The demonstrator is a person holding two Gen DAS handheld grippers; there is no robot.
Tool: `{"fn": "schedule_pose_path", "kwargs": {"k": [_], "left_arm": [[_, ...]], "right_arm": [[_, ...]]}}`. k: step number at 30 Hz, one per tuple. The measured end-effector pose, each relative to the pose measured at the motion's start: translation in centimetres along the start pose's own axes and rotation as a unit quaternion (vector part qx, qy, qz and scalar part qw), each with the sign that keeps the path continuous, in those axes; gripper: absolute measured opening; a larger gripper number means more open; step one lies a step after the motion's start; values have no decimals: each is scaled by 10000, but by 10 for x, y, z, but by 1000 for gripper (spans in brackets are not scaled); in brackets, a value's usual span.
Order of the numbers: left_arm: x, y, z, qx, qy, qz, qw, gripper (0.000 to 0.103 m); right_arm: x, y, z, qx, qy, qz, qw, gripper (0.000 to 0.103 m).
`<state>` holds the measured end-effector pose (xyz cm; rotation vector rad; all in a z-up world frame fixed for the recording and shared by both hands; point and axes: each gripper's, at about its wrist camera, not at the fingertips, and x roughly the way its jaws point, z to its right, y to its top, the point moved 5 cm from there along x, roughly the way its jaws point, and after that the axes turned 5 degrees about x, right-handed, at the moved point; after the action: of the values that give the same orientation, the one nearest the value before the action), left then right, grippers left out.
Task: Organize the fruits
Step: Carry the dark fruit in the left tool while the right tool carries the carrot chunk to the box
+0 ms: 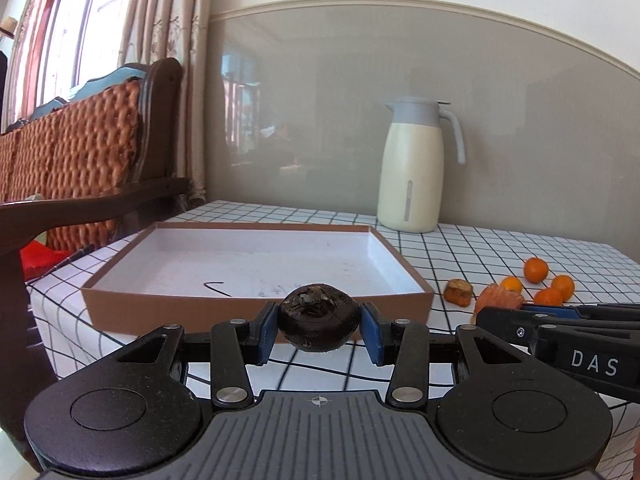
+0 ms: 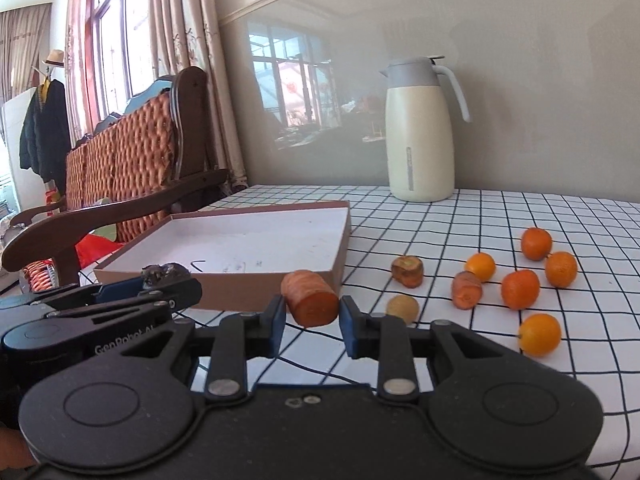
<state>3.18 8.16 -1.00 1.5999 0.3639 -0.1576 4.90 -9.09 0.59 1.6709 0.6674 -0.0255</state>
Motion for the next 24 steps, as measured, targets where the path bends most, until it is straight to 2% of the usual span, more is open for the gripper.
{"fn": "schedule_pose_path", "kwargs": {"k": [6,11,24], "left_arm": [[-5,1,-39,-248,425,89,9988,44],[-4,2,-67,-348,719,127,9967,44],[18,12,-115,-531,1110,134,9923,44]], "right_arm": [[12,5,-26,-82,348,114,9993,20],[22,10,-38,-124,475,156,9987,20],[46,24,-48,-148,505,248,9983,21]]}}
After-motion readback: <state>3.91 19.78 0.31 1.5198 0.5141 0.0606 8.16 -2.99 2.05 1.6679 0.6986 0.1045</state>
